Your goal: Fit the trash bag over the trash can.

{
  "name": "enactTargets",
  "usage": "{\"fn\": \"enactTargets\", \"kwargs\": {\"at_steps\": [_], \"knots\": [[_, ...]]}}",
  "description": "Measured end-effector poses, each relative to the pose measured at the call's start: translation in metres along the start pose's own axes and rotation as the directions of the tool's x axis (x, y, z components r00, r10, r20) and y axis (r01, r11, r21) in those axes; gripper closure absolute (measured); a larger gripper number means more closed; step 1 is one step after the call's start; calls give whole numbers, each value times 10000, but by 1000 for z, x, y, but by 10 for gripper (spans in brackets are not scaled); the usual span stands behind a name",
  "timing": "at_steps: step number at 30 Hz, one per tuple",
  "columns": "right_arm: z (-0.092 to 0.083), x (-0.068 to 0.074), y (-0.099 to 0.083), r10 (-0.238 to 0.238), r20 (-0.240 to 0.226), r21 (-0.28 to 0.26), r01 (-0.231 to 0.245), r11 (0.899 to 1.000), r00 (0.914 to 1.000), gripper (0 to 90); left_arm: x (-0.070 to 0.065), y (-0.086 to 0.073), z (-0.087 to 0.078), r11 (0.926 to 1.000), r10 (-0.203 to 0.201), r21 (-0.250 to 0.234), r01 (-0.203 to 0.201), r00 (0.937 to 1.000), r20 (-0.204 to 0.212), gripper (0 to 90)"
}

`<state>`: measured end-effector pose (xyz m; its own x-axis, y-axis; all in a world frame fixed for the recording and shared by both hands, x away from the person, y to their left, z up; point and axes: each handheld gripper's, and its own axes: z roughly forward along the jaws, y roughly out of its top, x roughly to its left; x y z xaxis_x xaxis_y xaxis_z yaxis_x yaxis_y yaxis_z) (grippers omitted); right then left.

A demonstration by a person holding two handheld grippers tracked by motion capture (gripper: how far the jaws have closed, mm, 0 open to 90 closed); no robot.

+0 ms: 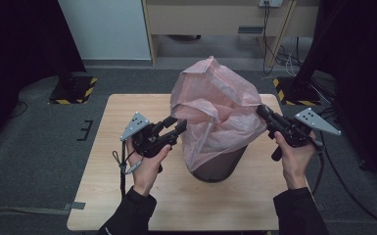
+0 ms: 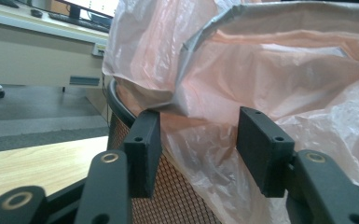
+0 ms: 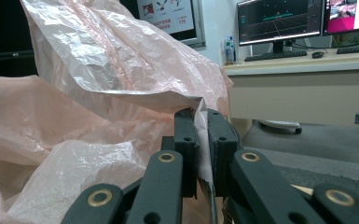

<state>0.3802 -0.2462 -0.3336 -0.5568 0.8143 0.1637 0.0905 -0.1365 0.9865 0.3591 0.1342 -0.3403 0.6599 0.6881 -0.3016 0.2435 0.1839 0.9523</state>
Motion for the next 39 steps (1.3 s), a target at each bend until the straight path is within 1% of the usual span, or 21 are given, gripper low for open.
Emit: {"fn": "enactTargets", "kwargs": {"at_steps": [2, 5, 8, 11, 13, 15, 16, 18, 21, 23, 26, 28, 29, 30, 32, 33, 34, 37, 39], "knots": [[2, 0, 0, -31, -10, -33, 31, 10000, 10000, 859, 1, 2, 3, 10000, 53, -14, -53, 10000, 7, 504], [5, 0, 3, -86, 37, -107, 86, 9999, 10000, 865, 3, 10, 12, 9997, 261, 20, -260, 9996, -146, 520], [10, -1, 7, -157, 83, -187, 158, 9997, 9998, 866, 5, 18, 20, 9994, 343, 9, -343, 9992, -189, 523], [14, -4, 9, -216, 172, -169, 219, 9996, 9996, 865, 9, 23, 28, 9991, 432, 56, -431, 9988, -231, 528], [16, -5, 6, -297, 252, -76, 299, 9995, 9992, 862, 13, 23, 34, 9995, 314, 103, -311, 9993, -218, 528], [16, -5, 3, -344, 332, -9, 344, 9994, 9989, 858, 19, 21, 39, 9985, 476, 294, -465, 9982, -366, 527], [16, -7, -1, -372, 368, -21, 373, 9993, 9986, 856, 21, 19, 40, 9984, 489, 315, -477, 9981, -380, 519], [15, -8, -5, -430, 468, 27, 429, 9991, 9980, 851, 24, 16, 40, 9991, 388, 207, -382, 9988, -289, 505], [13, -9, -9, -439, 543, 17, 439, 9990, 9976, 844, 24, 14, 35, 9990, 444, 59, -443, 9986, -270, 452], [12, -9, -11, -539, 611, 29, 539, 9985, 9967, 835, 21, 14, 27, 9981, 607, -111, -609, 9980, -200, 423], [11, -7, -13, -622, 646, 47, 620, 9981, 9960, 828, 16, 16, 13, 9969, 700, -335, -707, 9974, -197, 372], [10, -6, -14, -614, 669, 30, 613, 9981, 9959, 826, 12, 20, 3, 9943, 806, -680, -817, 9965, -200, 354], [10, -6, -15, -635, 691, 39, 634, 9980, 9956, 824, 10, 22, 0, 9935, 816, -779, -828, 9965, -180, 338], [10, -7, -15, -627, 699, 27, 627, 9980, 9956, 824, 7, 25, -7, 9913, 849, -1000, -860, 9963, -147, 331], [11, -6, -15, -607, 732, 17, 607, 9982, 9955, 821, 0, 30, -16, 9866, 903, -1372, -888, 9959, 42, 315], [11, -6, -15, -603, 742, 14, 604, 9982, 9954, 820, -3, 32, -19, 9848, 997, -1443, -972, 9950, 103, 308], [11, -5, -15, -599, 752, 6, 600, 9982, 9954, 820, -10, 34, -23, 9825, 1117, -1521, -1072, 9935, 210, 305], [11, -5, -16, -590, 796, -41, 595, 9982, 9951, 819, -24, 37, -26, 9815, 1293, -1459, -1241, 9912, 269, 297], [11, -4, -16, -550, 778, -58, 556, 9984, 9955, 820, -34, 39, -25, 9807, 1435, -1404, -1360, 9887, 446, 292]]}}
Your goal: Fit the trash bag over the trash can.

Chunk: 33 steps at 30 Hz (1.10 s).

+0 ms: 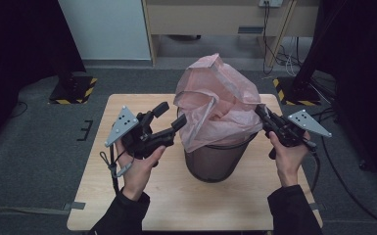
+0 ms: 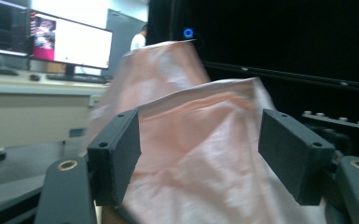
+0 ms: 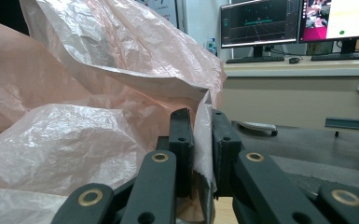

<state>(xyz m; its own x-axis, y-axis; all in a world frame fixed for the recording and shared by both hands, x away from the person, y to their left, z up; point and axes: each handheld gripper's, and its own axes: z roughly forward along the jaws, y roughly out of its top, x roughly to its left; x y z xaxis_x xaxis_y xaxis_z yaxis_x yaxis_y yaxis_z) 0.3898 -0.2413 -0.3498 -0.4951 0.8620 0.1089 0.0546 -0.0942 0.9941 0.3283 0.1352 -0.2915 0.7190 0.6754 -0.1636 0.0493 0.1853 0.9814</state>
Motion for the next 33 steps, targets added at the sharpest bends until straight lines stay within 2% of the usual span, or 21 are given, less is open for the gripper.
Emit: {"fn": "enactTargets", "kwargs": {"at_steps": [5, 6, 9, 11, 13, 16, 19, 21, 24, 26, 29, 31, 33], "knots": [[-1, 1, 1, -38, -10, 13, 38, 10000, 10000, 820, -19, 2, 12, 9996, 217, 177, -222, 9994, 284, 285], [-2, 1, 1, -62, -2, 2, 62, 10000, 10000, 819, -23, 2, 16, 9987, 404, 296, -411, 9989, 217, 279], [-2, 1, 2, -68, -7, -4, 68, 10000, 10000, 819, -31, 0, 26, 9965, 554, 617, -569, 9981, 261, 273], [-2, 1, 2, -82, -19, -21, 82, 10000, 10000, 818, -35, -1, 32, 9933, 844, 787, -850, 9964, 100, 273], [-2, 2, 2, -62, -42, -18, 62, 10000, 10000, 818, -34, -2, 40, 9918, 892, 910, -899, 9959, 120, 292], [-3, 3, 2, -79, -98, -50, 78, 10000, 9999, 819, -32, -2, 50, 9883, 960, 1192, -951, 9954, -20, 386], [-5, 2, 3, -96, -132, -103, 95, 9999, 9999, 821, -26, 0, 55, 9872, 843, 1359, -831, 9964, -27, 571], [-7, 0, 4, -54, -186, -123, 52, 9999, 9998, 823, -19, 1, 54, 9880, 619, 1422, -605, 9981, -50, 735], [-12, -4, 8, 100, -192, -235, -104, 9997, 9998, 831, -7, 4, 48, 9891, 341, 1442, -284, 9987, -369, 872], [-15, -8, 9, 181, -198, -239, -186, 9995, 9996, 840, 3, 4, 41, 9905, 65, 1372, 20, 9981, -611, 893], [-20, -14, 11, 328, -185, -192, -332, 9993, 9993, 868, 21, 0, 31, 9889, -379, 1397, 505, 9951, -914, 899], [-22, -16, 11, 362, -160, -123, -364, 9993, 9992, 881, 32, -5, 22, 9859, -463, 1533, 672, 9897, -1357, 900], [-25, -20, 12, 421, -97, -21, -421, 9991, 9991, 886, 44, -13, 15, 9832, -670, 1584, 905, 9867, -1478, 900]]}}
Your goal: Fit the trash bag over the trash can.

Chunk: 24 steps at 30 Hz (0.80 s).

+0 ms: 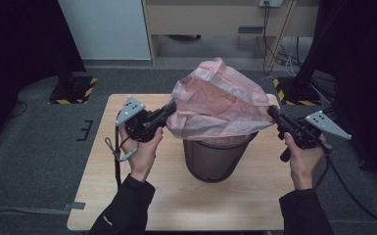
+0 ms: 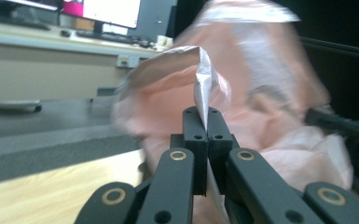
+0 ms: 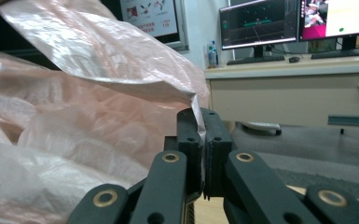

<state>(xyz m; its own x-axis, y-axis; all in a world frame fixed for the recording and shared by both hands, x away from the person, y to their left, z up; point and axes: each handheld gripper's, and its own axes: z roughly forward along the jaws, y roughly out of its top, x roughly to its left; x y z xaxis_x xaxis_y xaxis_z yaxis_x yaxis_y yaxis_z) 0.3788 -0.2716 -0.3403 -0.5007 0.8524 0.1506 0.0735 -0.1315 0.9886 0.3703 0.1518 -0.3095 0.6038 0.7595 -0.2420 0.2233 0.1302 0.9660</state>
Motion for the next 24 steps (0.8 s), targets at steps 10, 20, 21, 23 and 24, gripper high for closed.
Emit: {"fn": "enactTargets", "kwargs": {"at_steps": [10, 20, 21, 23, 24], "knots": [[-1, -6, -6, 153, 196, 851, -169, 9962, 9997, 885, 25, -40, -6, 9964, -690, 521, 675, 9972, 272, 900], [-5, -3, -8, -403, -251, 547, 416, 9976, 9989, 619, 26, -35, -11, 9983, -522, -226, 535, 9972, 530, 585], [-7, -2, -5, -507, -277, 427, 518, 9977, 9983, 590, 25, -32, -12, 9983, -435, -356, 450, 9981, 430, 528], [-8, 0, 1, -681, -341, 389, 694, 9968, 9971, 549, 24, -23, -16, 9980, -318, -532, 337, 9988, 367, 482], [-9, 2, 2, -746, -389, 359, 760, 9965, 9965, 527, 23, -19, -18, 9967, -372, -700, 401, 9984, 423, 468]]}}
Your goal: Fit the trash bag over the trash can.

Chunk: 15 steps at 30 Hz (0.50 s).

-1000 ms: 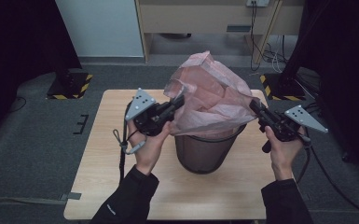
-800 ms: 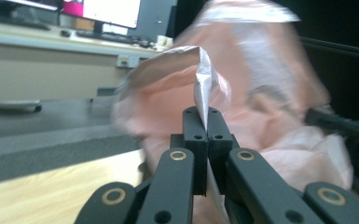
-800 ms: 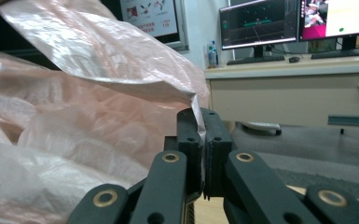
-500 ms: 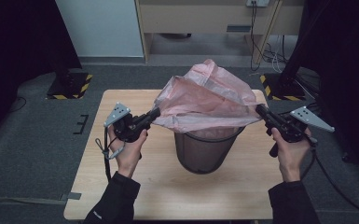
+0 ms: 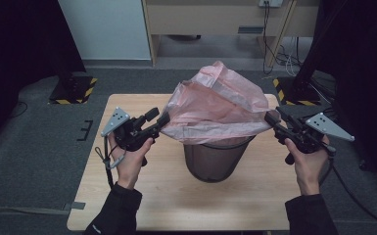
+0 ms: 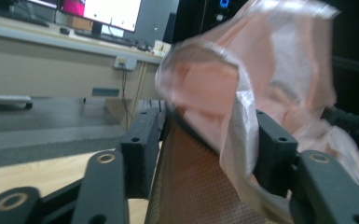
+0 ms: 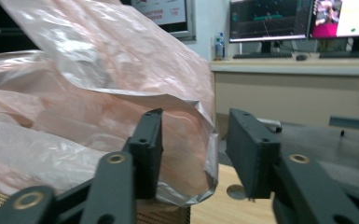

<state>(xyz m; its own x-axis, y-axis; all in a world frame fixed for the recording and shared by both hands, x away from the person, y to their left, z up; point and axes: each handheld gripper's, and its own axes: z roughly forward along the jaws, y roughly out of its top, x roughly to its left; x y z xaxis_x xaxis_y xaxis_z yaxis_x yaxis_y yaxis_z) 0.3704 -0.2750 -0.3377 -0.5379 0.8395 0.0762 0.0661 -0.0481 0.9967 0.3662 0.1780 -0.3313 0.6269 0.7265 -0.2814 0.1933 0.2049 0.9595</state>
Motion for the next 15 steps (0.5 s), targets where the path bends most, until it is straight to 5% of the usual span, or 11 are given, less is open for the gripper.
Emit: {"fn": "enactTargets", "kwargs": {"at_steps": [9, 15], "knots": [[4, 15, 18, -1086, -305, -38, 1085, 9941, 9936, 435, -12, 23, 5, 9996, 235, 135, -238, 9995, 196, 369], [7, 23, 26, -1808, -310, -73, 1807, 9835, 9830, 432, -9, 30, 13, 9994, 37, 350, -45, 9997, 228, 355]]}}
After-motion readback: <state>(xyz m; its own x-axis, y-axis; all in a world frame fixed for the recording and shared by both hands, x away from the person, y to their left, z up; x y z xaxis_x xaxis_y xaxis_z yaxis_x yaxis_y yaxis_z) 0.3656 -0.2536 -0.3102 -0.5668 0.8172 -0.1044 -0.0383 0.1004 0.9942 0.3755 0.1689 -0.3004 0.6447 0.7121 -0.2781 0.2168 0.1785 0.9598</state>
